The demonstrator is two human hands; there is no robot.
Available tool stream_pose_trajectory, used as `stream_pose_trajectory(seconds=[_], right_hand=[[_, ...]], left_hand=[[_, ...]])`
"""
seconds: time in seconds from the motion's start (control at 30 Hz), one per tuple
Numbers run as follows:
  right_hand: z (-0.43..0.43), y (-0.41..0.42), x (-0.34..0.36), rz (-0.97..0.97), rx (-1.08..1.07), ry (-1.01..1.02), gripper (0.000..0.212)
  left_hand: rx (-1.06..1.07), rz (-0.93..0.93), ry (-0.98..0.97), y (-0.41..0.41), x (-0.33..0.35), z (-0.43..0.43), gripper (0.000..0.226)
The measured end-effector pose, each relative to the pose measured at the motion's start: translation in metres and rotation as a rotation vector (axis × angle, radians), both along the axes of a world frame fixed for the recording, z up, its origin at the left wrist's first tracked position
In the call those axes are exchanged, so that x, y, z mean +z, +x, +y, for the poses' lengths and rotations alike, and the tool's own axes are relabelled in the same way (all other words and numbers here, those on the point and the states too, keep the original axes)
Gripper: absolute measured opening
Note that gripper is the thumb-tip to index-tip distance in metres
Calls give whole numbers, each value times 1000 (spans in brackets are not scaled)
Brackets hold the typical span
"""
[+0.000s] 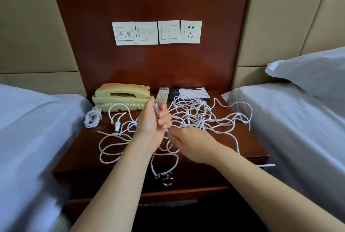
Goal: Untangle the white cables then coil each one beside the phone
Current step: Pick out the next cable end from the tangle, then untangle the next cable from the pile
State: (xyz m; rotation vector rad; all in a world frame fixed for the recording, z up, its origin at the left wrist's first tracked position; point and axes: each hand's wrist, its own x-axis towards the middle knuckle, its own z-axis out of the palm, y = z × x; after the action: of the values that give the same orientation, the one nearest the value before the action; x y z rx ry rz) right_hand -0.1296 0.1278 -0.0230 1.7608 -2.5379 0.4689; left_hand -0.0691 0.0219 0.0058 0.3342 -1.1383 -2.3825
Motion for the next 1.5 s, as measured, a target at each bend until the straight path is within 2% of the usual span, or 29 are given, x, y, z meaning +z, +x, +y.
stream_pose_trajectory(seconds=[0.23, 0.33, 0.43, 0.53, 0.63, 0.7, 0.93, 1.07, 1.2, 1.37, 1.5], right_hand=[[12, 21, 21, 91, 95, 91, 32], [18, 22, 27, 153, 113, 10, 29], [22, 16, 37, 66, 147, -115, 28], [26, 4, 45, -31, 111, -305, 32], [29, -15, 48, -143, 1, -468, 29], [29, -26, 44, -233, -47, -533, 28], [23, -40, 30, -430, -11, -613, 29], [20, -47, 21, -512, -44, -621, 35], [16, -51, 9, -508, -89, -522, 42], [10, -41, 3, -398, -147, -291, 35], [13, -24, 6, -189, -140, -95, 23]], left_hand=[[207, -111, -99, -4, -5, -16, 47], [213, -152, -162, -6, -6, -19, 47], [234, -268, -467, -9, -13, -10, 50], [120, -319, -567, -12, -19, 0, 63], [-103, -253, -475, -12, -20, 11, 69], [-172, -243, -458, -11, -19, 20, 68], [-419, -138, -315, -5, -12, 33, 68], [-455, -52, -201, 0, -10, 35, 67], [-420, -32, -169, -1, -9, 36, 66], [-294, -13, -50, -4, -9, 30, 63], [-204, -18, 37, -6, -8, 25, 58]])
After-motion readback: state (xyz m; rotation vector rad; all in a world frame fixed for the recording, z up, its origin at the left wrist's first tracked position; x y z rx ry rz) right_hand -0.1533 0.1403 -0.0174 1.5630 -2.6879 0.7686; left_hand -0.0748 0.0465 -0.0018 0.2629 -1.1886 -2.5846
